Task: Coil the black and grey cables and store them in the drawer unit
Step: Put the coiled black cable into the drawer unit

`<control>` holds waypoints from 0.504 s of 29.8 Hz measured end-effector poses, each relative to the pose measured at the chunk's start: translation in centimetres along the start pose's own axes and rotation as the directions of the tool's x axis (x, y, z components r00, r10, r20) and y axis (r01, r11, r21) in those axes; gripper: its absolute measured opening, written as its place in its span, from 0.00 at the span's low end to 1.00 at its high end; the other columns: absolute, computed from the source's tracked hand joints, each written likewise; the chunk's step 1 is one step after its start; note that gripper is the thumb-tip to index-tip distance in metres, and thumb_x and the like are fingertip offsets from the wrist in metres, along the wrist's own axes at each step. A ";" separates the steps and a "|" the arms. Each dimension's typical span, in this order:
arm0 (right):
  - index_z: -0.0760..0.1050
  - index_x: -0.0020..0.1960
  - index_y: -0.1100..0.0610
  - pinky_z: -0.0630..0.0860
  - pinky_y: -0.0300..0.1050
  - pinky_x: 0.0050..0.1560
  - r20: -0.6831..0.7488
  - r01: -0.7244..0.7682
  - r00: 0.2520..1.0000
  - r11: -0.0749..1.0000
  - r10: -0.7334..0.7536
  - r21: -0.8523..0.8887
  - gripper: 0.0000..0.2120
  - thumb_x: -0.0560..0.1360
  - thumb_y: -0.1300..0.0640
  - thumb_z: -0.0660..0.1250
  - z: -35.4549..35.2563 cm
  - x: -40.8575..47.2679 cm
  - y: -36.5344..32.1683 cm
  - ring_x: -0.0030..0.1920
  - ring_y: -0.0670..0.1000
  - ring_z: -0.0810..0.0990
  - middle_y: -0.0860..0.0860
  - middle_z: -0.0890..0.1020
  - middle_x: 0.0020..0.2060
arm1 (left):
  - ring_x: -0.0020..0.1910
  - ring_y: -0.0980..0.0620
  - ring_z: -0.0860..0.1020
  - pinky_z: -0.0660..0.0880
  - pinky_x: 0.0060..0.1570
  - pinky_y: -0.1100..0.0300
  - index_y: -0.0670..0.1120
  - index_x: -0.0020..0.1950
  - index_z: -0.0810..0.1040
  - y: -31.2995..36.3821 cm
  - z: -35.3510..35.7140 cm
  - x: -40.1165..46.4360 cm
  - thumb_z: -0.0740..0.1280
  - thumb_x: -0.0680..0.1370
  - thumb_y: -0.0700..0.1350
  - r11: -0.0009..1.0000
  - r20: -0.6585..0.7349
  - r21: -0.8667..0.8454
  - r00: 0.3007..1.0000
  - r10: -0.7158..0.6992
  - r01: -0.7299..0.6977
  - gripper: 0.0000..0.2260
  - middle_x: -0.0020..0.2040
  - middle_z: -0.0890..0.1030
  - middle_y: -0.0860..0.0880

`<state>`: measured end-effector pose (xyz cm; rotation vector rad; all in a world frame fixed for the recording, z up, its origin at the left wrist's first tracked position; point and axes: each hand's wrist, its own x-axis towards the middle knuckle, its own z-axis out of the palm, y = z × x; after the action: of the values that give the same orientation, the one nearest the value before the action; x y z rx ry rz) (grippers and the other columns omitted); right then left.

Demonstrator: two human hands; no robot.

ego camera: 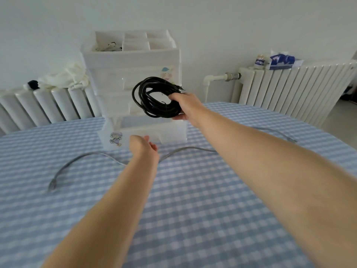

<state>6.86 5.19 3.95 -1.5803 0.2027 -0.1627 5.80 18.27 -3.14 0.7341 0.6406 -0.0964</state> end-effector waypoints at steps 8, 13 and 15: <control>0.77 0.52 0.58 0.77 0.40 0.31 -0.023 0.029 0.999 0.999 -0.029 -0.031 0.09 0.74 0.56 0.66 1.5 0.9 -0.2 0.39 0.51 0.82 0.51 0.80 0.37 | 0.34 0.58 0.72 0.65 0.23 0.71 0.44 0.68 0.71 -2.0 -1.5 -1.8 0.53 0.82 0.49 0.999 -0.031 0.014 0.999 0.043 -0.042 0.18 0.50 0.76 0.51; 0.78 0.47 0.57 0.75 0.39 0.28 0.062 -0.039 0.997 0.994 0.046 -0.104 0.06 0.74 0.54 0.68 0.6 0.3 0.6 0.32 0.49 0.80 0.51 0.80 0.35 | 0.39 0.55 0.73 0.71 0.32 0.62 0.42 0.66 0.72 -2.5 -1.8 -1.7 0.51 0.82 0.51 0.994 -0.051 0.066 0.994 0.091 -0.088 0.20 0.53 0.74 0.48; 0.76 0.45 0.55 0.73 0.35 0.24 0.137 -0.129 0.978 0.970 0.159 -0.205 0.06 0.75 0.53 0.66 0.4 0.0 0.9 0.28 0.47 0.80 0.50 0.81 0.31 | 0.40 0.54 0.74 0.72 0.34 0.62 0.42 0.66 0.71 -2.7 -1.9 -1.9 0.51 0.82 0.52 0.993 -0.032 0.063 0.994 0.102 -0.100 0.20 0.55 0.74 0.47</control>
<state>6.92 5.59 3.09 -1.7575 0.2185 0.0944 2.46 17.23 -4.69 0.8275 0.6347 -0.0100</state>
